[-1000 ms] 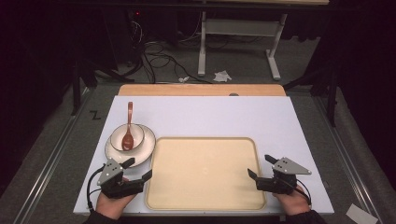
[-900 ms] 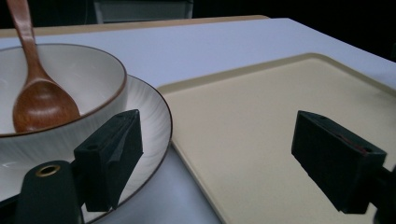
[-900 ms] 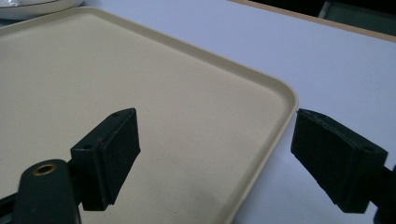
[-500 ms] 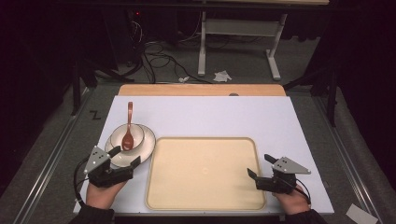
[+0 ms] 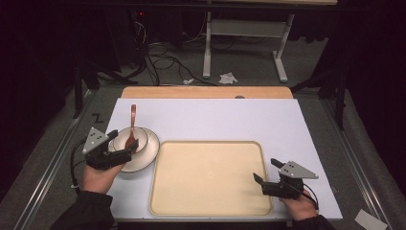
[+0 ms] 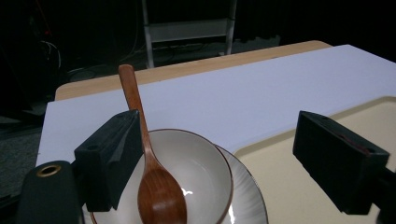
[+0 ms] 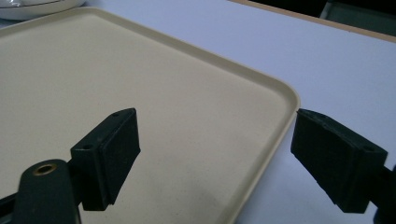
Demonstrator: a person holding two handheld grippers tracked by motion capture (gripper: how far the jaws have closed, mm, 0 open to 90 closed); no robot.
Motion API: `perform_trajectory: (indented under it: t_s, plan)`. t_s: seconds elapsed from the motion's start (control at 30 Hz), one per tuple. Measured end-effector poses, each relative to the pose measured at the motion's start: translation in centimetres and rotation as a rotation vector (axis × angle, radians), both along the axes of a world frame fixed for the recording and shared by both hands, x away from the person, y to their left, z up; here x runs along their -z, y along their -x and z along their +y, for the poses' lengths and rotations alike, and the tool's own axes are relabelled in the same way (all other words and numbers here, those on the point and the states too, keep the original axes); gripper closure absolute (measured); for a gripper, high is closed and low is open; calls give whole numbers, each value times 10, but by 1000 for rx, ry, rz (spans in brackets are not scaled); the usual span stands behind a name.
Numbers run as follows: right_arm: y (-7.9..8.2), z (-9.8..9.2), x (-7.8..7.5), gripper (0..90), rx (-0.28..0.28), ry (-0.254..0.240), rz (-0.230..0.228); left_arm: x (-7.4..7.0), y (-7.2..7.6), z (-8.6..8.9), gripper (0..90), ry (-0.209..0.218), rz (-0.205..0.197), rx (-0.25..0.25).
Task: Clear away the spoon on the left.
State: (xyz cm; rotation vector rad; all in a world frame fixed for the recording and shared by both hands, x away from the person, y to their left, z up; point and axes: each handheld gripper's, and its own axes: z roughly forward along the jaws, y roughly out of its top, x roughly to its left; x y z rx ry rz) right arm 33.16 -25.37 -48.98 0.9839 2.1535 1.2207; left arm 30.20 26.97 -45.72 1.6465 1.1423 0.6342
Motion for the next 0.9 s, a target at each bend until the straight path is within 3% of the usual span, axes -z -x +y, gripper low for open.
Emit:
perform_trajectory:
  t_s: [0.23, 0.5, 0.57, 0.7, 0.9]
  plan:
    - [0, 0, 0, 166, 1, -2, 3, -18, -20, 8, 173, -34, -22, -21]
    - [1, 0, 0, 167, 2, -4, 7, -28, -46, 14, 268, -48, -23, -42]
    - [0, 0, 0, 166, -1, -1, 2, -29, -52, 13, 309, -57, -30, -68]
    - [0, 0, 0, 167, -3, 0, 1, -27, -68, 16, 342, -33, 5, -71]
    - [0, 0, 0, 166, -2, -1, 1, -24, -86, 21, 421, -16, 25, -105]
